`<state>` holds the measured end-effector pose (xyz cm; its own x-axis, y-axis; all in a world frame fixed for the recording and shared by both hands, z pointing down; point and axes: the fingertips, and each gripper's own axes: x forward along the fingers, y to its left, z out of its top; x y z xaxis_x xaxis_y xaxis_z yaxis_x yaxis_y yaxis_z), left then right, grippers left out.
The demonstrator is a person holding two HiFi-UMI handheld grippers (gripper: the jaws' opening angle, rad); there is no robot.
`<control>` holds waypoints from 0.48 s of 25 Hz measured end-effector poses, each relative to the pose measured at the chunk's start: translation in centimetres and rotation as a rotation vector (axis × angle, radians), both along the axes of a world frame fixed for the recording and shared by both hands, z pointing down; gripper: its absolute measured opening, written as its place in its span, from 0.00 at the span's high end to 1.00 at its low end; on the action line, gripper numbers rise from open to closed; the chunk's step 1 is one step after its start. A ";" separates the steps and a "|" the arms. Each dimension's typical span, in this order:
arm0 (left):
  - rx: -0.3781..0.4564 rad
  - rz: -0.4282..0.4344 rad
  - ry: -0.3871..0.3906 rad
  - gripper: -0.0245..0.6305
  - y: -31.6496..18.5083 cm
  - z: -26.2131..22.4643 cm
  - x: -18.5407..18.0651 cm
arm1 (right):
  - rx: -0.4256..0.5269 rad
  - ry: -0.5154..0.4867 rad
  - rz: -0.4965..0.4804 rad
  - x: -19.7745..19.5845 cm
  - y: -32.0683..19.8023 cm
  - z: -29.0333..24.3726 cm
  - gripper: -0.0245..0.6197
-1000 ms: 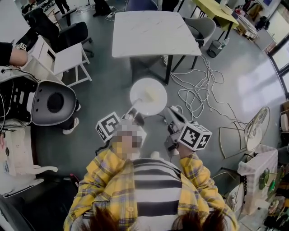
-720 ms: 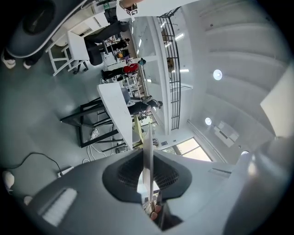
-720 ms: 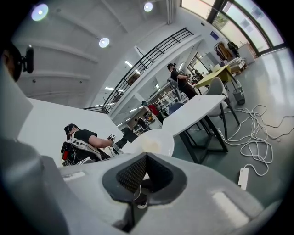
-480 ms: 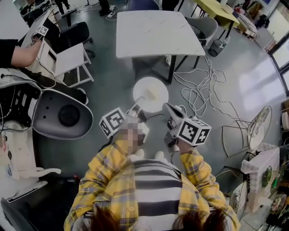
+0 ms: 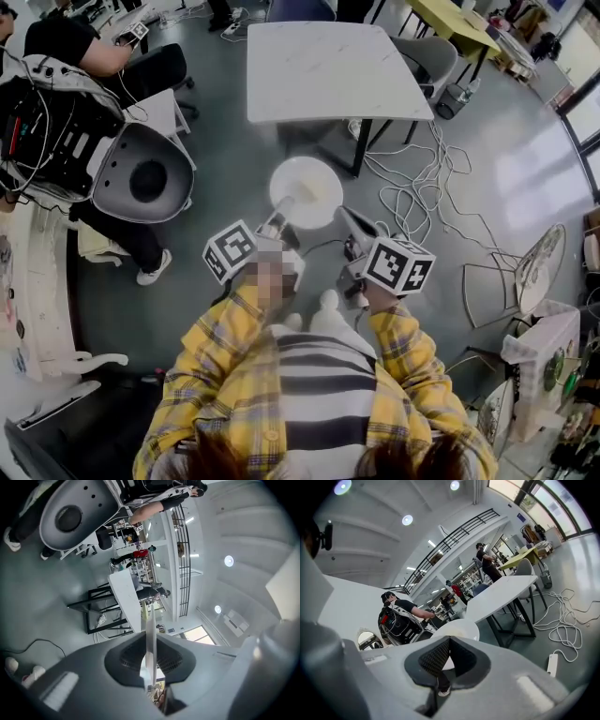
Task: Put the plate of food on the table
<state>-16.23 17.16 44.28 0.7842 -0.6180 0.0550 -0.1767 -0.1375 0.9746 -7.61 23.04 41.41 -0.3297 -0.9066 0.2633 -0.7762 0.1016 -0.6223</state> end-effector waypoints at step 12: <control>0.004 -0.063 -0.001 0.94 -8.4 -0.5 6.6 | 0.012 -0.017 -0.052 7.1 -8.7 -0.4 0.96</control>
